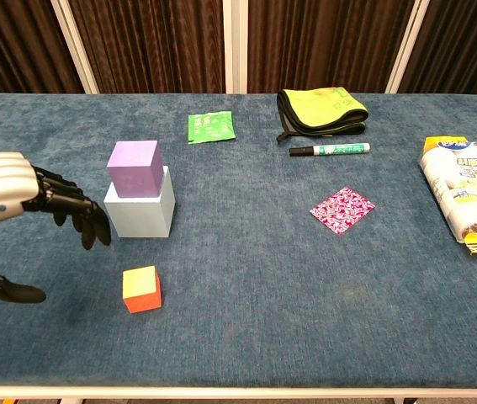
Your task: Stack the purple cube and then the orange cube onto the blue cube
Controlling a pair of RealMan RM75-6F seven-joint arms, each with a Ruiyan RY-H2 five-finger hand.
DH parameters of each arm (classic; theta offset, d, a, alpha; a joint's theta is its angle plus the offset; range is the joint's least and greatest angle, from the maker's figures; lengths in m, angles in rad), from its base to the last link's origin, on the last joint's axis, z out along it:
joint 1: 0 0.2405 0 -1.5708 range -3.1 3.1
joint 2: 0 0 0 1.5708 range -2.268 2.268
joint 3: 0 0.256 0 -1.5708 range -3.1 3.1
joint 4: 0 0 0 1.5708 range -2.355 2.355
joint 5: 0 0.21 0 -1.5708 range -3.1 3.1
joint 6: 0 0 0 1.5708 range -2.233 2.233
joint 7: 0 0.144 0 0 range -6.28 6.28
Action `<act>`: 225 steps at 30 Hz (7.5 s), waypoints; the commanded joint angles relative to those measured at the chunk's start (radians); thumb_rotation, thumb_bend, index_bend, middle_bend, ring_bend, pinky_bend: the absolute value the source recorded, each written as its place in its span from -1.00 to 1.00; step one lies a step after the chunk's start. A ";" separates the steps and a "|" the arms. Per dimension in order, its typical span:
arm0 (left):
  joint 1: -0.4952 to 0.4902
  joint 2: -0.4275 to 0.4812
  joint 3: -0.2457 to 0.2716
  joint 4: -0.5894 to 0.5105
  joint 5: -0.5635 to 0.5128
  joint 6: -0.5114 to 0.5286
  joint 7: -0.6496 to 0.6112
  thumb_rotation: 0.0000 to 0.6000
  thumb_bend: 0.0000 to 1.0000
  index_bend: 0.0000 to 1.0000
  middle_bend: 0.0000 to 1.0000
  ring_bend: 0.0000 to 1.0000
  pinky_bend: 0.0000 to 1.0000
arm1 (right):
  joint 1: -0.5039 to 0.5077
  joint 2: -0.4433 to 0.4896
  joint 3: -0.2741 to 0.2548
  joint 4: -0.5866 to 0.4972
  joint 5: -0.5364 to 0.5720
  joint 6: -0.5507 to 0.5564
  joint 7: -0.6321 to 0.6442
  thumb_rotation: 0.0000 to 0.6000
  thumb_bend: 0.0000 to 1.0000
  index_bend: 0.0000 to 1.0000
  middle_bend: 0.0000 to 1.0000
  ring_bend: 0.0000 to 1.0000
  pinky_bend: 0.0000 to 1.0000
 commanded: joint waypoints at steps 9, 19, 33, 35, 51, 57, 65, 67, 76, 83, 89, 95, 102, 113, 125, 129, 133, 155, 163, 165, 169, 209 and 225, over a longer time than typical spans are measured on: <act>-0.116 -0.126 0.030 0.228 0.224 0.138 0.042 1.00 -0.70 -0.17 0.11 -0.13 -0.04 | 0.000 0.003 0.002 0.005 0.005 0.000 0.016 1.00 -0.48 -0.96 -0.66 -1.00 -1.00; -0.191 -0.180 0.025 0.297 0.220 0.092 0.056 1.00 -0.69 -0.18 0.10 -0.13 -0.04 | 0.000 0.008 0.002 0.005 0.002 0.001 0.027 1.00 -0.48 -0.96 -0.66 -1.00 -1.00; -0.250 -0.239 0.045 0.381 0.200 0.085 0.037 1.00 -0.69 -0.18 0.10 -0.13 -0.04 | 0.003 0.011 0.004 0.004 0.008 -0.003 0.032 1.00 -0.48 -0.96 -0.66 -1.00 -1.00; -0.255 -0.251 0.049 0.393 0.198 0.087 0.039 1.00 -0.69 -0.18 0.10 -0.13 -0.04 | 0.002 0.013 0.005 0.004 0.010 -0.002 0.035 1.00 -0.48 -0.96 -0.66 -1.00 -1.00; -0.285 -0.328 0.082 0.519 0.181 0.106 0.018 1.00 -0.69 -0.19 0.10 -0.13 -0.04 | 0.008 0.017 0.007 0.003 0.020 -0.015 0.039 1.00 -0.48 -0.96 -0.66 -1.00 -1.00; -0.301 -0.319 0.106 0.539 0.183 0.114 0.004 1.00 -0.69 -0.19 0.10 -0.13 -0.04 | 0.007 0.018 0.008 0.007 0.022 -0.015 0.049 1.00 -0.48 -0.96 -0.66 -1.00 -1.00; -0.305 -0.276 0.132 0.497 0.173 0.110 0.015 1.00 -0.70 -0.25 0.07 -0.13 -0.05 | 0.007 0.014 0.000 0.012 0.010 -0.017 0.052 1.00 -0.48 -0.96 -0.66 -1.00 -1.00; -0.310 -0.269 0.139 0.496 0.176 0.106 0.024 1.00 -0.70 -0.26 0.06 -0.13 -0.05 | 0.007 0.015 0.000 0.011 0.010 -0.018 0.052 1.00 -0.48 -0.96 -0.66 -1.00 -1.00; -0.324 -0.261 0.167 0.541 0.194 0.108 0.043 1.00 -0.70 -0.28 0.05 -0.14 -0.06 | 0.012 0.020 0.004 0.005 0.021 -0.026 0.049 1.00 -0.48 -0.96 -0.66 -1.00 -1.00; -0.326 -0.273 0.170 0.552 0.191 0.126 0.041 1.00 -0.70 -0.28 0.05 -0.14 -0.06 | 0.016 0.020 0.004 0.002 0.026 -0.032 0.045 1.00 -0.48 -0.96 -0.66 -1.00 -1.00; -0.323 -0.286 0.177 0.553 0.184 0.121 0.034 1.00 -0.69 -0.27 0.05 -0.14 -0.06 | 0.013 0.023 0.004 0.001 0.024 -0.028 0.052 1.00 -0.48 -0.96 -0.66 -1.00 -1.00; -0.327 -0.308 0.179 0.584 0.180 0.121 0.024 1.00 -0.69 -0.27 0.05 -0.14 -0.05 | 0.014 0.023 0.003 0.004 0.024 -0.029 0.054 1.00 -0.48 -0.96 -0.66 -1.00 -1.00; -0.336 -0.318 0.181 0.601 0.177 0.123 0.021 1.00 -0.68 -0.26 0.06 -0.14 -0.05 | 0.014 0.024 0.004 0.003 0.027 -0.031 0.056 1.00 -0.48 -0.96 -0.66 -1.00 -1.00; -0.328 -0.326 0.188 0.613 0.166 0.133 0.023 1.00 -0.54 -0.23 0.13 -0.14 -0.04 | 0.014 0.022 0.003 0.004 0.028 -0.031 0.054 1.00 -0.48 -0.96 -0.66 -1.00 -1.00; -0.312 -0.324 0.195 0.617 0.156 0.153 0.023 1.00 -0.46 -0.20 0.25 -0.13 -0.03 | 0.015 0.022 0.003 0.005 0.030 -0.033 0.054 1.00 -0.48 -0.96 -0.66 -1.00 -1.00; -0.304 -0.316 0.195 0.611 0.149 0.163 0.023 1.00 -0.45 -0.20 0.26 -0.12 -0.02 | 0.016 0.023 0.004 0.003 0.031 -0.034 0.053 1.00 -0.48 -0.96 -0.66 -1.00 -1.00; -0.293 -0.275 0.193 0.572 0.134 0.178 0.029 1.00 -0.44 -0.20 0.27 -0.12 -0.02 | 0.015 0.026 0.004 0.002 0.032 -0.033 0.058 1.00 -0.48 -0.96 -0.66 -1.00 -1.00; -0.225 0.119 0.118 0.209 -0.052 0.076 0.162 1.00 -0.44 -0.17 0.26 -0.10 0.00 | 0.015 0.025 -0.005 0.000 0.018 -0.035 0.051 1.00 -0.48 -0.96 -0.65 -1.00 -1.00; -0.241 0.182 0.005 0.031 -0.245 -0.105 0.198 1.00 -0.44 -0.17 0.27 -0.10 0.00 | 0.016 0.026 -0.004 0.002 0.019 -0.036 0.056 1.00 -0.48 -0.96 -0.65 -1.00 -1.00; -0.254 0.198 -0.019 -0.001 -0.266 -0.135 0.240 1.00 -0.44 -0.17 0.29 -0.10 0.00 | 0.016 0.026 -0.004 0.001 0.019 -0.037 0.055 1.00 -0.48 -0.96 -0.65 -1.00 -1.00; -0.279 0.225 -0.064 -0.062 -0.308 -0.198 0.294 1.00 -0.44 -0.17 0.30 -0.10 0.00 | 0.016 0.026 -0.005 0.001 0.018 -0.037 0.053 1.00 -0.48 -0.96 -0.65 -1.00 -1.00; -0.497 0.165 -0.332 -0.581 -1.604 -0.086 1.144 1.00 -0.44 -0.15 0.30 -0.10 -0.02 | 0.017 0.022 -0.015 -0.001 0.003 -0.038 0.041 1.00 -0.47 -0.96 -0.65 -1.00 -1.00; -0.538 0.090 -0.369 -0.663 -1.793 0.054 1.211 1.00 -0.44 -0.15 0.30 -0.10 -0.02 | 0.005 0.020 -0.020 0.002 -0.021 -0.010 0.037 1.00 -0.47 -0.96 -0.65 -1.00 -1.00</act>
